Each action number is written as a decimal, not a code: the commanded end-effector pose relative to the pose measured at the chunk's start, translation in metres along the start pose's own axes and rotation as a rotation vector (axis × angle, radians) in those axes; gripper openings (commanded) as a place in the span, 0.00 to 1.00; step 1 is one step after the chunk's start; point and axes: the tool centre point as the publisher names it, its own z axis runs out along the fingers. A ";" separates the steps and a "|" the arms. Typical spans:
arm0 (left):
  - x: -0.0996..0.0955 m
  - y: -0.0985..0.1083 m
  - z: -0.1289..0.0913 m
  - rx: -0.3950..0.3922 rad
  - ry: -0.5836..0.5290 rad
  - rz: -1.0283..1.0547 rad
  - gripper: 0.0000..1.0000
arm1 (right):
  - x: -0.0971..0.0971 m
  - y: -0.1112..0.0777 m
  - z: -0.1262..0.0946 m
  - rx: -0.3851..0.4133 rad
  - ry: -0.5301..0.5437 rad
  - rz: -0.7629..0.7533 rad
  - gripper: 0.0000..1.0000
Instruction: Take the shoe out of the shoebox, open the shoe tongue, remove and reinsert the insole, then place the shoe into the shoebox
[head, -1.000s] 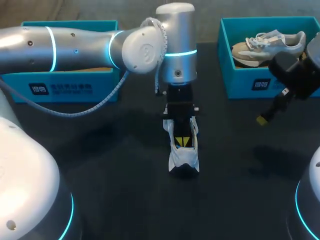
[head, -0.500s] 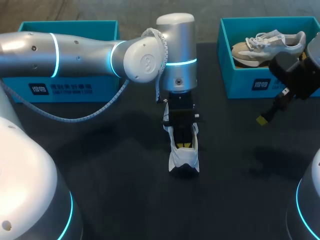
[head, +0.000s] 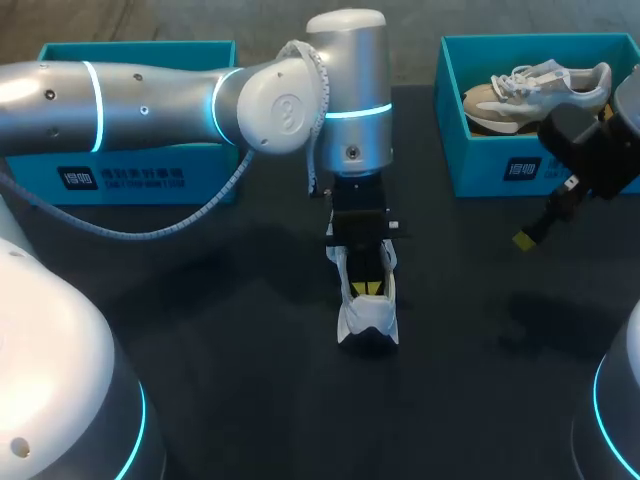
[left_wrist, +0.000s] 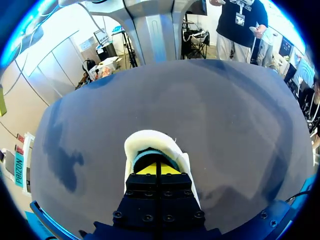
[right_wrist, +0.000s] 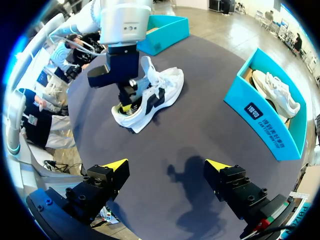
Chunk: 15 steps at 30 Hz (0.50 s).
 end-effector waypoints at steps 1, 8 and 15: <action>-0.003 0.004 0.013 0.008 0.003 0.002 0.00 | 0.001 0.000 0.001 0.002 -0.004 0.002 1.00; -0.003 0.013 0.032 -0.011 0.028 0.016 0.00 | 0.001 0.000 0.001 0.002 -0.004 0.002 1.00; -0.002 0.019 0.042 -0.050 0.026 0.012 0.00 | 0.001 0.000 0.001 0.002 -0.004 0.002 1.00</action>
